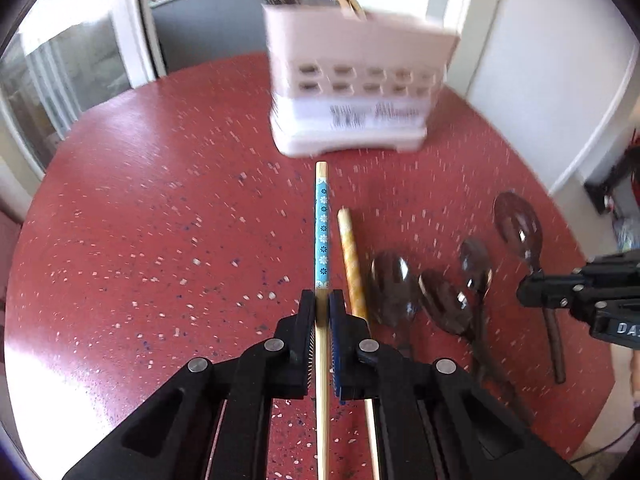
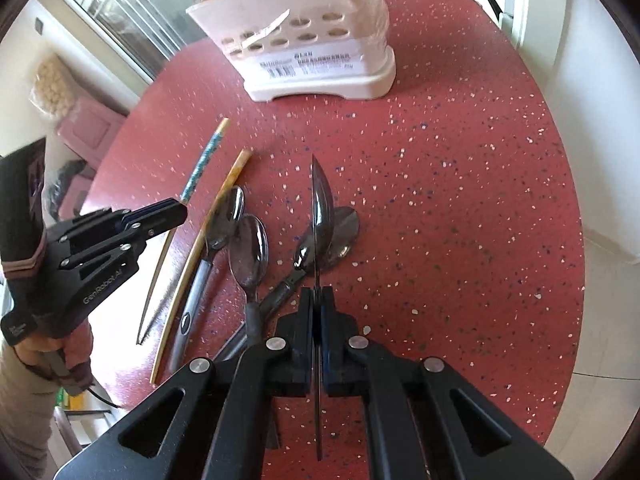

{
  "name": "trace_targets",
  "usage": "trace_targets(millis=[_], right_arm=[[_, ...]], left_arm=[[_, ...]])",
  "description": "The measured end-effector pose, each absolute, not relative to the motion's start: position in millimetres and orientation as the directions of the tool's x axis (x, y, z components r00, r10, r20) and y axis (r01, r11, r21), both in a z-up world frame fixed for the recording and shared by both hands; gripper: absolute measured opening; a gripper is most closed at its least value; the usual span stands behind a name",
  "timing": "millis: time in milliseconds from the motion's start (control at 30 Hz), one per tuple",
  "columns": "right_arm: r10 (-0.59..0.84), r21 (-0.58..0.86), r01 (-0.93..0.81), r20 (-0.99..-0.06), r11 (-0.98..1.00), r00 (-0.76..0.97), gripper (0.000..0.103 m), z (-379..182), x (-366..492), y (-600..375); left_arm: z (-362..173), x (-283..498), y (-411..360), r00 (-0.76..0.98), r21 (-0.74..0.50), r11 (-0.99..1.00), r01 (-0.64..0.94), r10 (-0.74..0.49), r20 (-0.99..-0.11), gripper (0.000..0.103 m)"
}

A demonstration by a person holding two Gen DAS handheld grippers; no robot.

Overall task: Organize utensils
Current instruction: 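Grasp the blue-dotted chopstick with the left tool while the right tool holds the spoon, then lift the spoon and chopstick and carry both over the pink holder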

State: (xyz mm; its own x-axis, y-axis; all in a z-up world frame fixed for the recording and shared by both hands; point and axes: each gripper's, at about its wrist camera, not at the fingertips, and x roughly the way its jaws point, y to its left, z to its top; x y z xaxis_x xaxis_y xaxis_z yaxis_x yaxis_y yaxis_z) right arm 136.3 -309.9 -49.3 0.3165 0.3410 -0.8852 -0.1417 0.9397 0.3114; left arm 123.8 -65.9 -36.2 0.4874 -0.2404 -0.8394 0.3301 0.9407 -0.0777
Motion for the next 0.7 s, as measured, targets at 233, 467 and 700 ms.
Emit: trace_targets(millis=[233, 467, 700], right_arm=[[0.378, 0.334, -0.177, -0.834, 0.926, 0.403, 0.003, -21, 129, -328], [0.393, 0.33, -0.212, -0.765, 0.92, 0.511, 0.003, 18, 134, -328], [0.394, 0.333, -0.215, -0.707, 0.918, 0.587, 0.003, 55, 157, -336]], left_arm=[[5, 116, -42, 0.612, -0.162, 0.955, 0.247, -0.284, -0.738, 0.037], [53, 122, -37, 0.719, -0.2, 0.956, 0.214, -0.293, -0.631, 0.037], [102, 151, -35, 0.788, -0.249, 0.946, 0.209, -0.313, -0.529, 0.037]])
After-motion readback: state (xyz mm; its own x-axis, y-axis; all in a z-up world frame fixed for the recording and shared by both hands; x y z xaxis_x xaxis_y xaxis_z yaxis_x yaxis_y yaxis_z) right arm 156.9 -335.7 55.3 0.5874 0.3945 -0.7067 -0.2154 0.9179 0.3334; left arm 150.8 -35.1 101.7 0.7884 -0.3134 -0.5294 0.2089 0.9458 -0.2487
